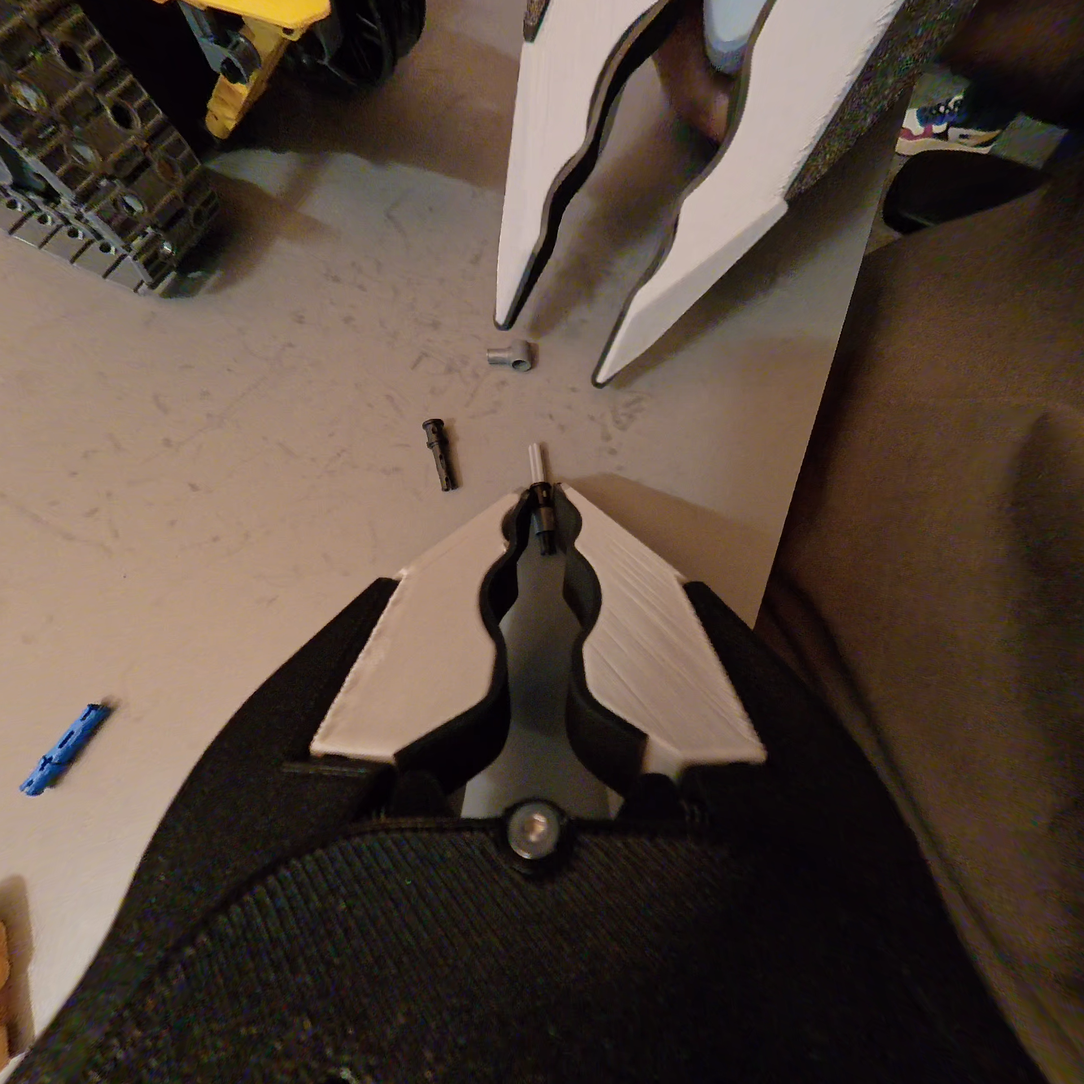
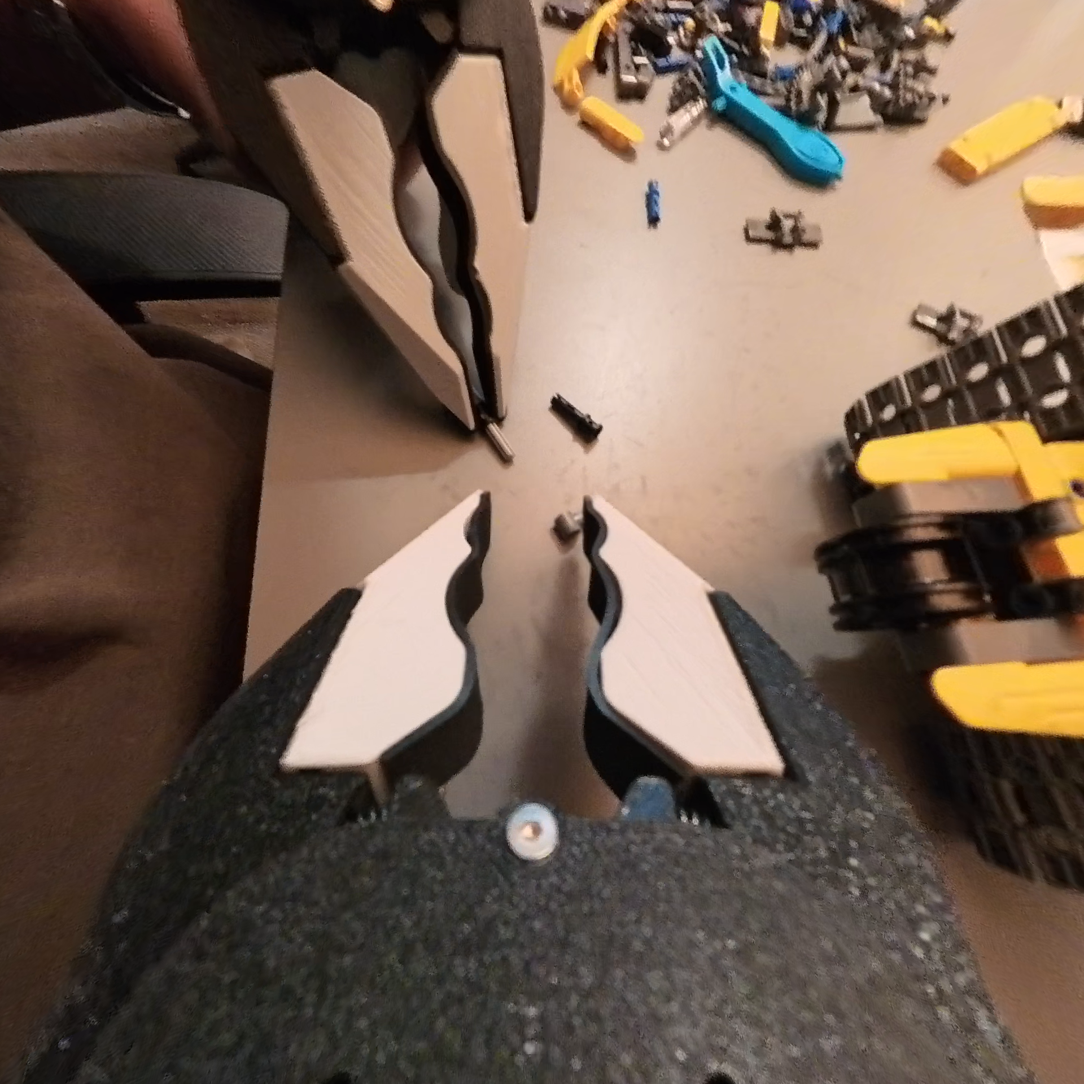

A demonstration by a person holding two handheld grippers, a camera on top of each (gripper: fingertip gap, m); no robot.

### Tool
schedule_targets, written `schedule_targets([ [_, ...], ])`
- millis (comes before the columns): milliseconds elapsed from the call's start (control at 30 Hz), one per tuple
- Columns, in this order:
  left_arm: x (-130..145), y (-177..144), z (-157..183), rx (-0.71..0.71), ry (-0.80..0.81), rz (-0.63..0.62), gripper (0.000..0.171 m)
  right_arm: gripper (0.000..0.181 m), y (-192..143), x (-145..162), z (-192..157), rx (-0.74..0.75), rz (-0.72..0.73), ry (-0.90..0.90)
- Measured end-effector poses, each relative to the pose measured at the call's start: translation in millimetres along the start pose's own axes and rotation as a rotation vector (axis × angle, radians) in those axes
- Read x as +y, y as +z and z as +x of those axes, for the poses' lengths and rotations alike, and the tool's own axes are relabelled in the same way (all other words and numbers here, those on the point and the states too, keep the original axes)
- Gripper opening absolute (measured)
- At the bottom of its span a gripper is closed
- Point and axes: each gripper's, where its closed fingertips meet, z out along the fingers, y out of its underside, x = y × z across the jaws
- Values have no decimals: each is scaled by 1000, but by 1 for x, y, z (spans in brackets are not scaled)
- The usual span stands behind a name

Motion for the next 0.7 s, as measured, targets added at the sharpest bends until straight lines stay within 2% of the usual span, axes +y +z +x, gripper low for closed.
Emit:
schedule_targets([
  [100,0,0,0,8,-8,0,5,33,1,-7,-3,-58,31,-17],
  [200,0,0,0,7,-7,0,6,35,6,-2,-3,-99,-9,-6],
  [500,0,0,0,7,-6,-1,6,37,10,11,0,-83,-88,-19],
  [700,0,0,1,12,0,-1,8,36,7,14,-1,-71,-91,-6],
])
